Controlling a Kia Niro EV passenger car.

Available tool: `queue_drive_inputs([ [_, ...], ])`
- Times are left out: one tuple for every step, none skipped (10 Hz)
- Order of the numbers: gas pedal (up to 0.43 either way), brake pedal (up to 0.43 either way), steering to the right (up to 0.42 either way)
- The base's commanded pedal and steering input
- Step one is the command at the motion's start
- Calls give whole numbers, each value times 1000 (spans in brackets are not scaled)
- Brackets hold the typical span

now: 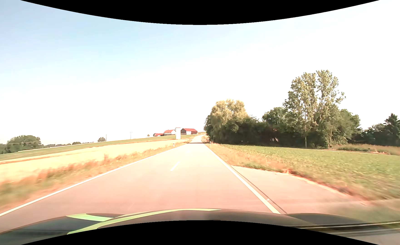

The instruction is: Follow the waypoints while adhering to traffic rules and regulations

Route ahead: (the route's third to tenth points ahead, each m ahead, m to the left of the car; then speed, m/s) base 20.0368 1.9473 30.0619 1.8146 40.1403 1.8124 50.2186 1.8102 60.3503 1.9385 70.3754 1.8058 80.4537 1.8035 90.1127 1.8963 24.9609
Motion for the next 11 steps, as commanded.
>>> queue_drive_inputs([
  [169,0,-3],
  [169,0,-3],
  [169,0,-3],
  [169,0,-3],
  [169,0,-3],
  [169,0,-3],
  [169,0,-2],
  [169,0,-2],
  [169,0,-1],
  [169,0,-2],
  [157,0,-2],
])
